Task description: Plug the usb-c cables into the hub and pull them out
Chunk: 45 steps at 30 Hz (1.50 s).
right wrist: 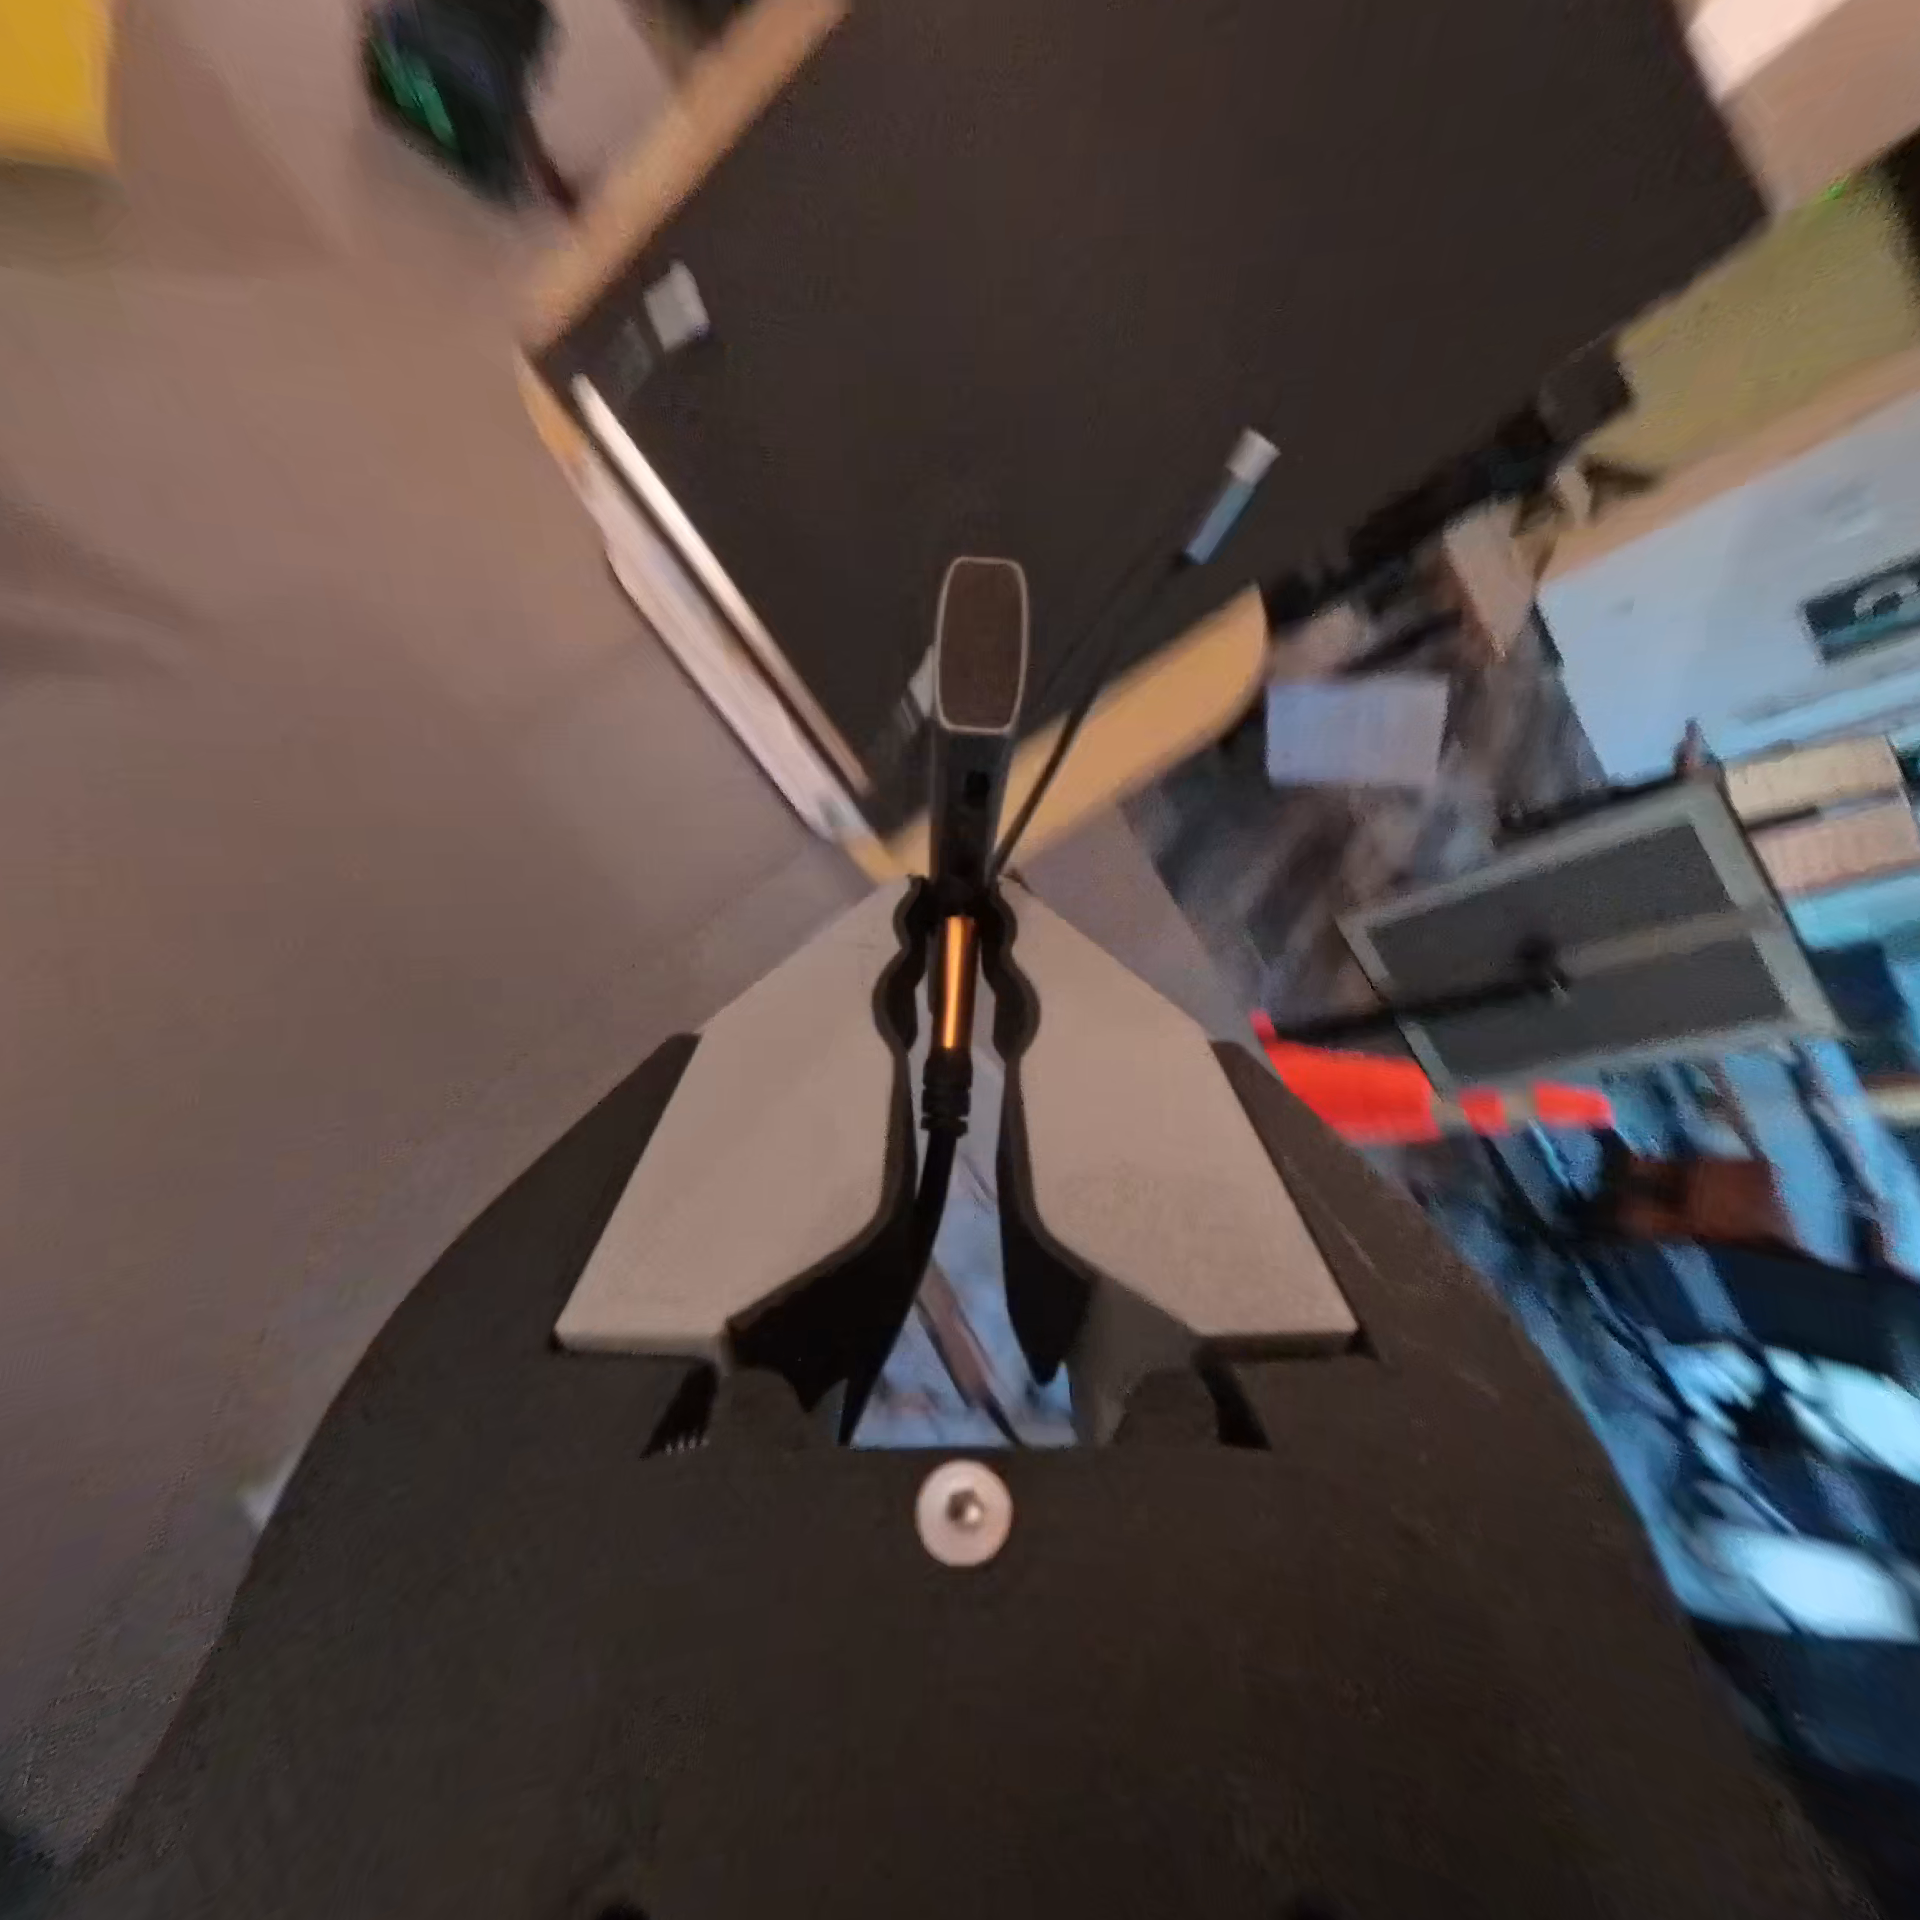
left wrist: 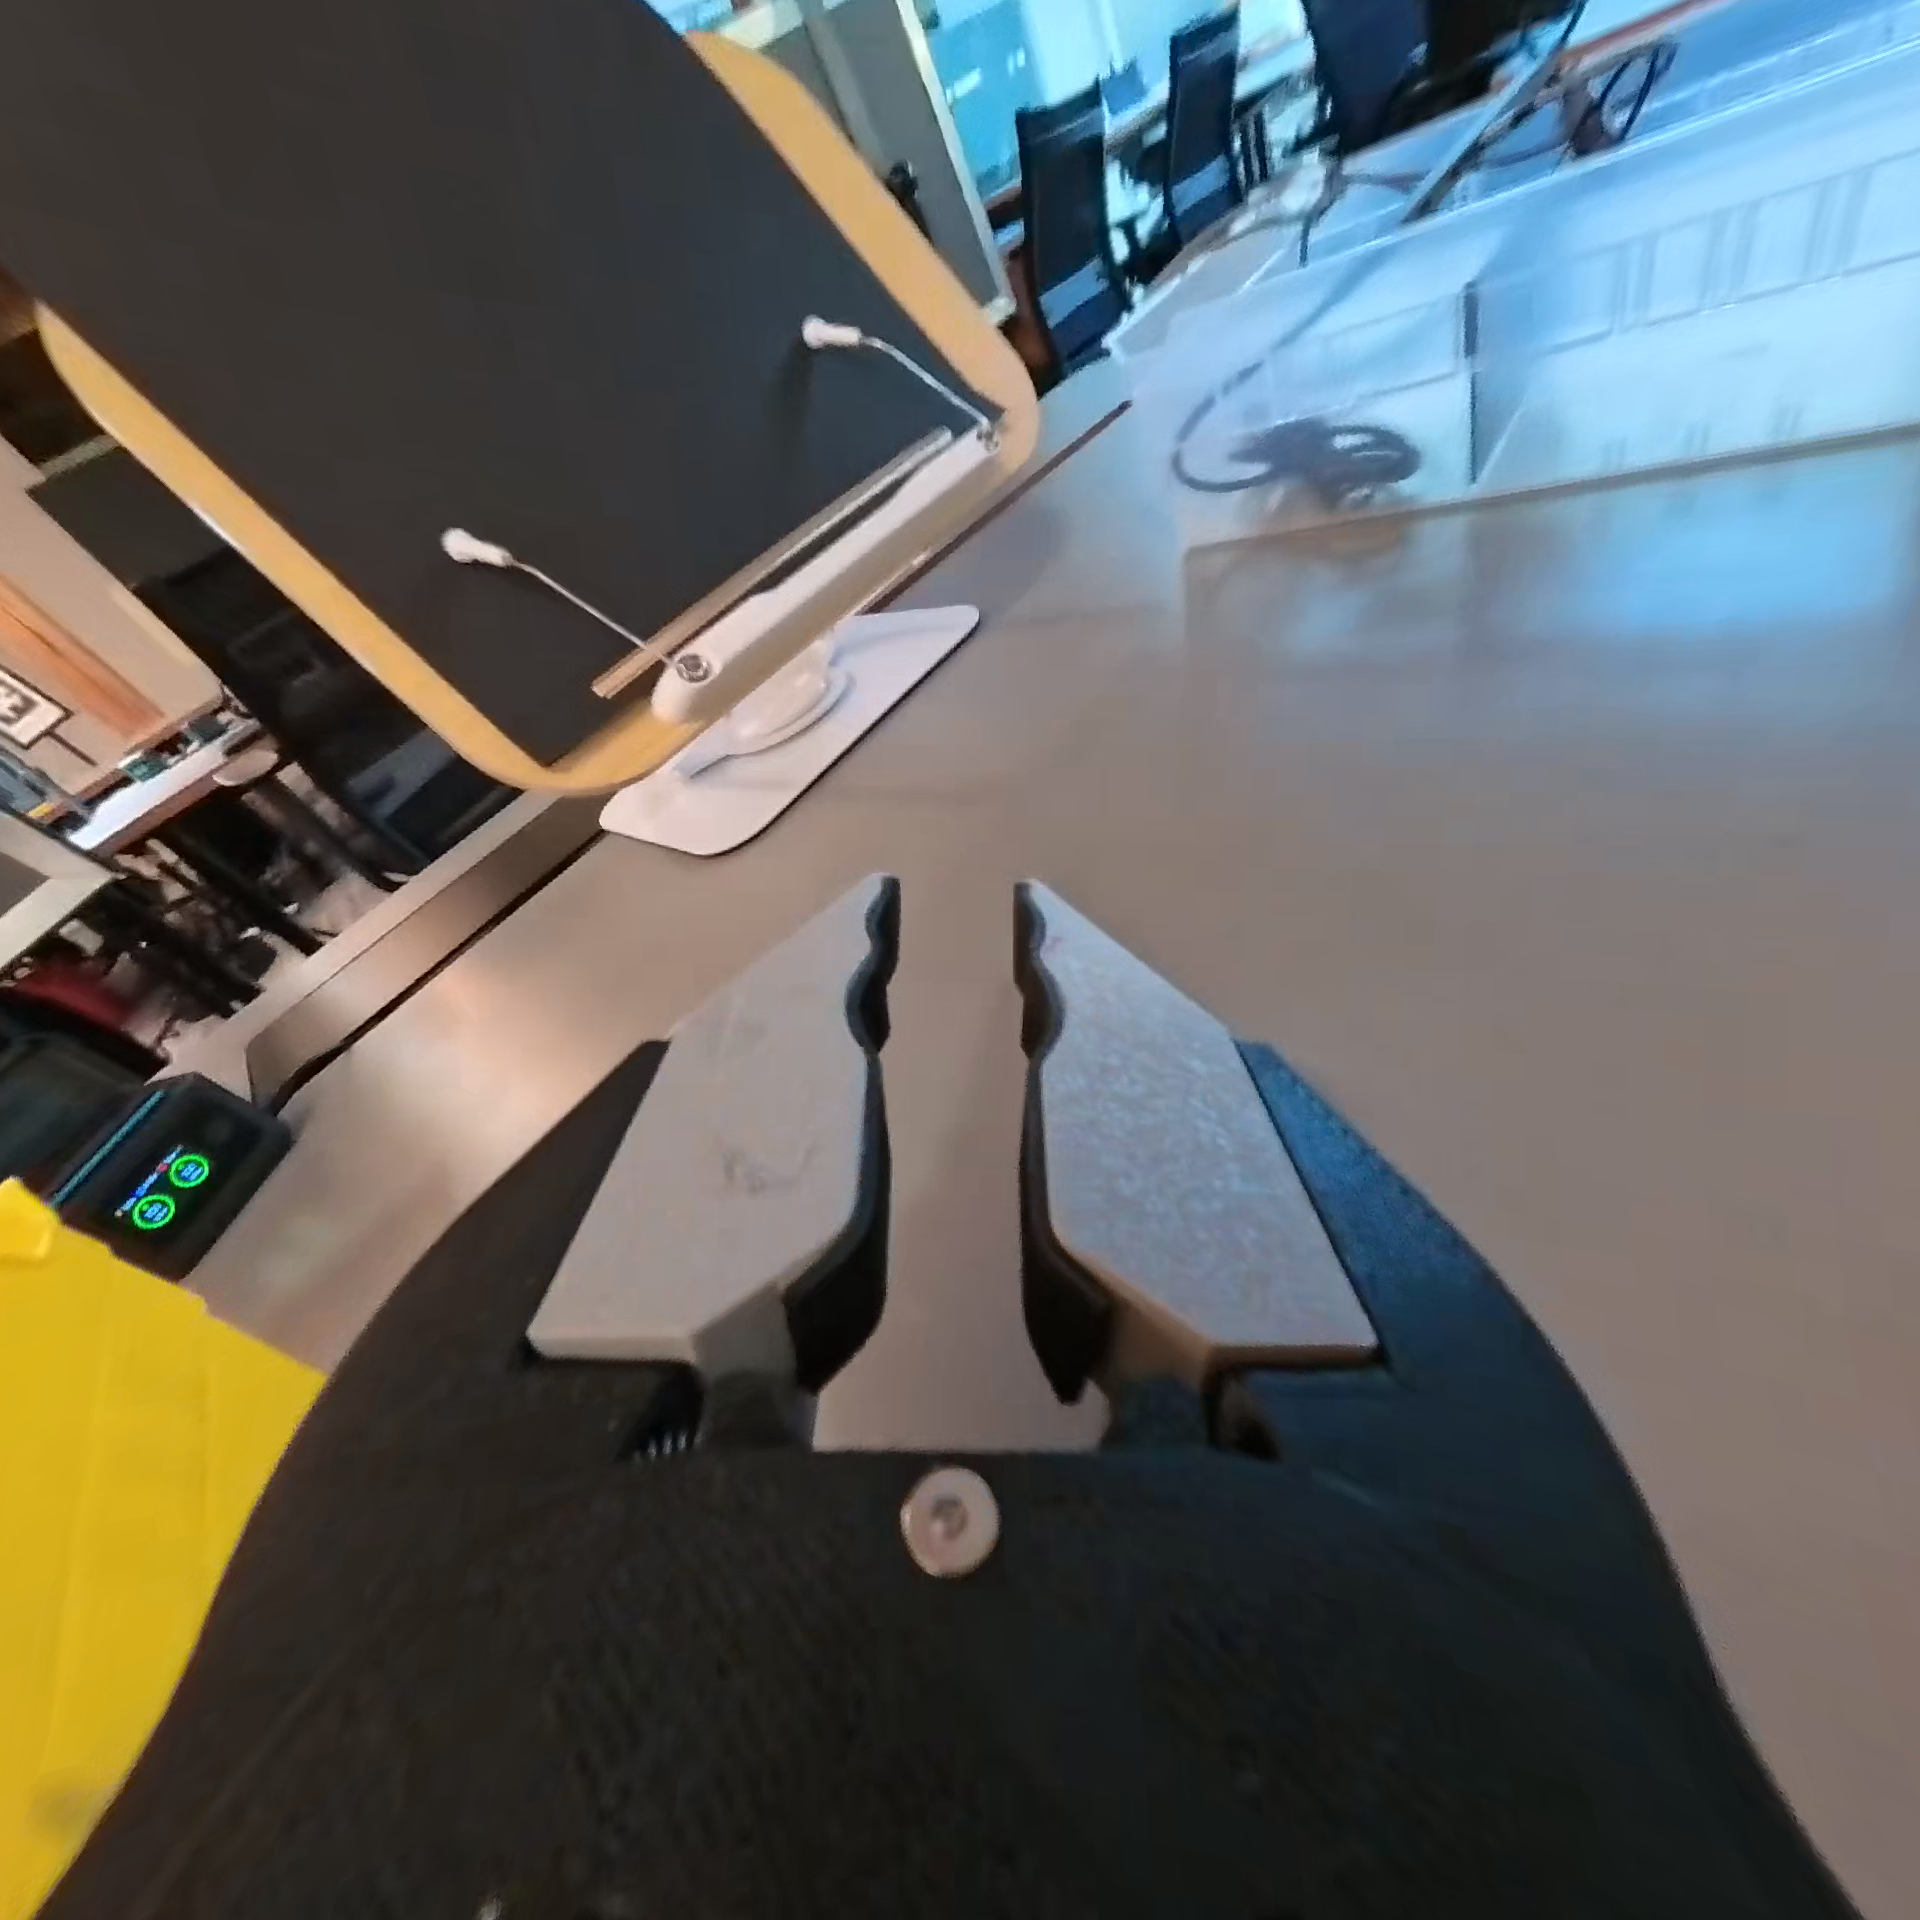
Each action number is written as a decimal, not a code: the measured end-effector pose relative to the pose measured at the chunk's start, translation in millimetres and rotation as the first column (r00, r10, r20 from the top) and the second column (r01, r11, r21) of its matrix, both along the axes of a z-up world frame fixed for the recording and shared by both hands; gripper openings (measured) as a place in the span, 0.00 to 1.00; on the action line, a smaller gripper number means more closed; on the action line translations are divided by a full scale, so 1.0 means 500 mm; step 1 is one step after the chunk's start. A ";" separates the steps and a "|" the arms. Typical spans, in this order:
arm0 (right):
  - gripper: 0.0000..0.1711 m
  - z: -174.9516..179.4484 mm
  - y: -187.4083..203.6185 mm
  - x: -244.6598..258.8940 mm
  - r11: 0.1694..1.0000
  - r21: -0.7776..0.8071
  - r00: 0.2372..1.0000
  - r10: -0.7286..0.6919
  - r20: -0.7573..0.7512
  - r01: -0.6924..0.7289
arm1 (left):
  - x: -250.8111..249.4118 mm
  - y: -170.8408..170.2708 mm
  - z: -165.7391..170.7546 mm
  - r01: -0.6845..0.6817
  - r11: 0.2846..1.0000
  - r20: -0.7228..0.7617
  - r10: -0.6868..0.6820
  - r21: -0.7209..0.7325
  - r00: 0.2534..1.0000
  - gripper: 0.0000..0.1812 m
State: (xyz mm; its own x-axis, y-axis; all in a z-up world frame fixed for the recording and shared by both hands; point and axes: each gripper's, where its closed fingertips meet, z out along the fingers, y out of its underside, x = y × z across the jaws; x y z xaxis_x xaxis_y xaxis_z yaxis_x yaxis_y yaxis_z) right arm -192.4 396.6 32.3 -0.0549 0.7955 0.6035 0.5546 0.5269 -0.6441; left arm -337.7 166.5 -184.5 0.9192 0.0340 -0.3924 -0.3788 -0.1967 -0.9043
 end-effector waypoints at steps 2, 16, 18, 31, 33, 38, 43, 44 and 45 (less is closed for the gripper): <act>0.04 -0.019 0.101 0.049 0.990 0.120 0.967 -0.094 0.238 0.067 | 0.001 0.002 -0.007 -0.008 1.000 -0.032 0.008 -0.016 0.999 0.09; 0.03 -0.611 0.294 0.034 0.992 0.069 0.266 -0.094 0.959 0.102 | 0.004 0.006 -0.031 -0.037 0.997 -0.140 0.027 -0.066 0.990 0.03; 0.04 -0.616 0.291 0.023 0.987 -0.031 0.360 -0.027 0.932 0.155 | 0.002 0.003 -0.028 -0.033 0.998 -0.123 0.025 -0.058 0.992 0.02; 0.45 -0.314 0.301 -0.015 0.928 -0.332 0.919 -0.025 0.393 0.167 | 0.007 0.007 -0.033 -0.018 0.996 -0.076 0.012 -0.085 0.997 0.03; 0.46 -0.257 0.349 0.027 0.882 -0.386 0.945 -0.167 0.280 0.271 | 0.008 0.007 -0.032 -0.017 0.997 -0.074 0.011 -0.081 0.997 0.03; 0.53 -0.267 0.436 0.249 0.542 -0.607 0.788 -0.562 0.253 0.581 | 0.008 0.009 -0.035 -0.024 0.996 -0.085 0.017 -0.089 0.996 0.03; 0.43 -0.356 0.366 0.293 0.315 -0.865 0.859 -0.462 0.219 0.390 | 0.022 0.018 -0.040 -0.005 0.995 -0.100 -0.006 -0.101 0.995 0.02; 0.39 -0.368 0.364 0.286 0.285 -0.882 0.864 -0.454 0.219 0.374 | 0.025 0.019 -0.042 -0.005 0.994 -0.114 -0.007 -0.107 0.993 0.01; 0.35 -0.378 0.365 0.277 0.270 -0.888 0.863 -0.453 0.223 0.371 | 0.026 0.021 -0.045 -0.009 0.994 -0.130 -0.006 -0.113 0.991 0.01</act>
State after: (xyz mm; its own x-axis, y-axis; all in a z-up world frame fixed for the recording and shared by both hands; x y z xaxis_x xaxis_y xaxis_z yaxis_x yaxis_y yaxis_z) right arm -53.7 579.3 -157.0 0.4540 0.7528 -0.4767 0.4540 -0.6558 -0.6032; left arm -324.5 176.9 -206.8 0.8600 -0.0161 -0.5101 -0.4915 -0.2952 -0.8193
